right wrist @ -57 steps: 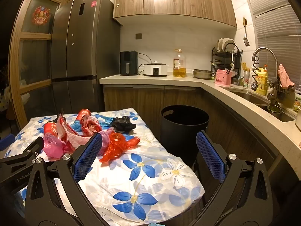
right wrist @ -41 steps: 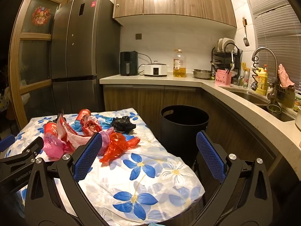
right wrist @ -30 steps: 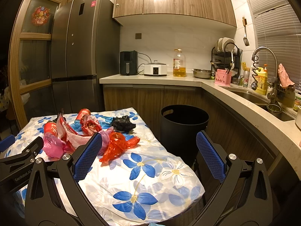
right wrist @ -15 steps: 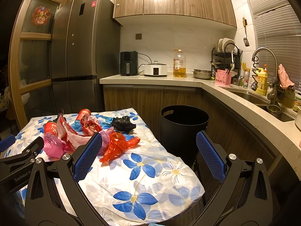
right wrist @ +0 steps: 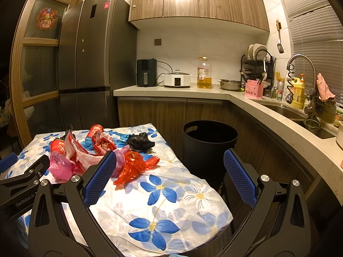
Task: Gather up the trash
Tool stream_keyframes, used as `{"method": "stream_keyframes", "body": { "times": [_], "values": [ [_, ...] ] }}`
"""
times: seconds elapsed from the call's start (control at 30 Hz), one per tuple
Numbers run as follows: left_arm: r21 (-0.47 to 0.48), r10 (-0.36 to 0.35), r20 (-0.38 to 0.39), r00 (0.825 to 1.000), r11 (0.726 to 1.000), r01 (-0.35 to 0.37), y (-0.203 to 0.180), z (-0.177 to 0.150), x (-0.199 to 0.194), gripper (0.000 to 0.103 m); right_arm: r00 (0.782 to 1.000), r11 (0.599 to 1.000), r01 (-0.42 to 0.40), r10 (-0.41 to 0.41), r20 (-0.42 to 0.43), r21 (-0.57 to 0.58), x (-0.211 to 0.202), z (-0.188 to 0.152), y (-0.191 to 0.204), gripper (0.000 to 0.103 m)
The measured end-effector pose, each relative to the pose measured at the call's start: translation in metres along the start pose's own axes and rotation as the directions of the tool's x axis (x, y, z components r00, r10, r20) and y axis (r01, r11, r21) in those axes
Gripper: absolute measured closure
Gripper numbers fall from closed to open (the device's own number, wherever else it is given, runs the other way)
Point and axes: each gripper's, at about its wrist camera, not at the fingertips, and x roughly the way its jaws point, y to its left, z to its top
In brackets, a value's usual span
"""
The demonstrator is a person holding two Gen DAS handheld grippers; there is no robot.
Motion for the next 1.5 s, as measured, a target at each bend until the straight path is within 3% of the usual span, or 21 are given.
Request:
{"method": "stream_keyframes", "body": {
  "times": [1.5],
  "values": [
    [-0.011,-0.016,0.011,1.0,1.0,0.016,0.0012,0.0049,-0.0002,0.005,1.0,1.0,0.003,-0.003,0.006,0.0,0.002,0.0061,-0.0045,0.004]
  ]
}}
